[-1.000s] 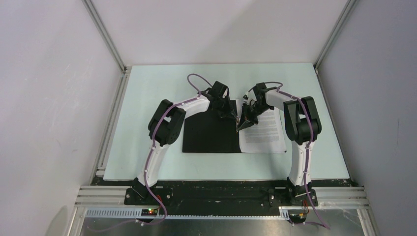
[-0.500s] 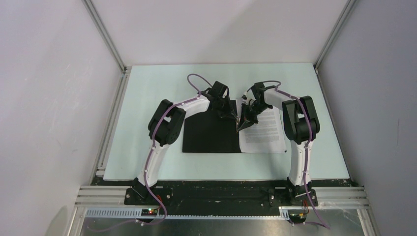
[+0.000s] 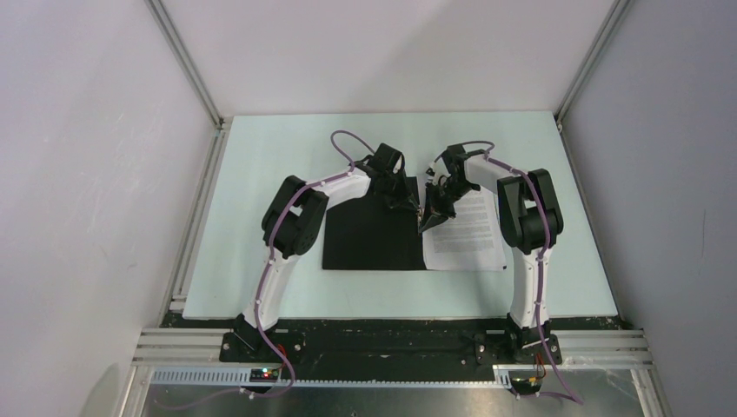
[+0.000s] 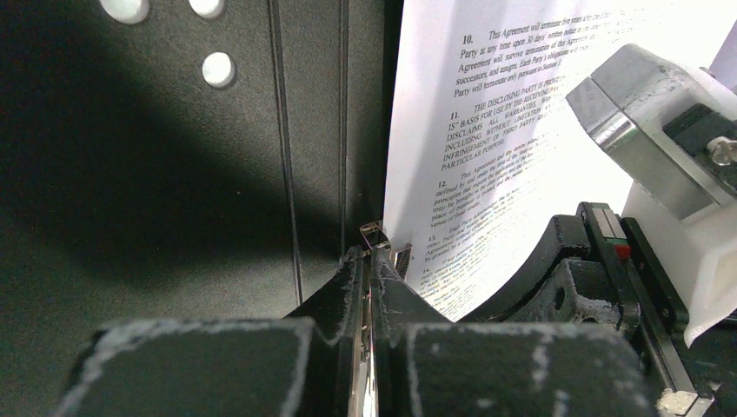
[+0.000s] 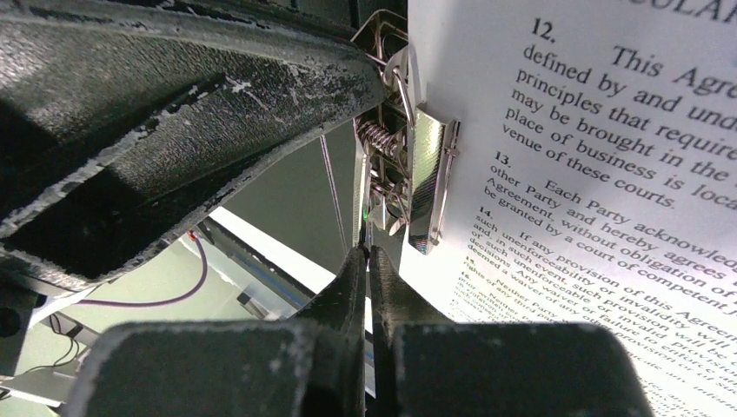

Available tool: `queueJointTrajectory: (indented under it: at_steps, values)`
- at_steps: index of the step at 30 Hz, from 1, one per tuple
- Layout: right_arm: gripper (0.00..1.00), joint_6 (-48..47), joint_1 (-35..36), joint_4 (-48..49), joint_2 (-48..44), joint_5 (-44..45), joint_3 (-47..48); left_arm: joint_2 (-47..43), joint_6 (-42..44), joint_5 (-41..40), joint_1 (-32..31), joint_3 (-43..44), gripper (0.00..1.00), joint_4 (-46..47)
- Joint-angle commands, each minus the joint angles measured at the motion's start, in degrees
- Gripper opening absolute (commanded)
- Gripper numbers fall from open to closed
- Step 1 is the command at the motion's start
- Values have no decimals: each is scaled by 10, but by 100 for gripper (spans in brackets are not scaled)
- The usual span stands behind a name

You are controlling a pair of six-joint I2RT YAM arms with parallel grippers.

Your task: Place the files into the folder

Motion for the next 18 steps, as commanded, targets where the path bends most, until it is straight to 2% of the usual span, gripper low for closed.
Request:
queueJointTrajectory:
  at_steps: [1,18]
  values:
    - [0,-33,5,-8,47,147,-13,-2,3,-18,9,-20,5,-52]
    - [0,-21,8,-23,66,178,0,-1,-17,11,22,-38,7,-35]
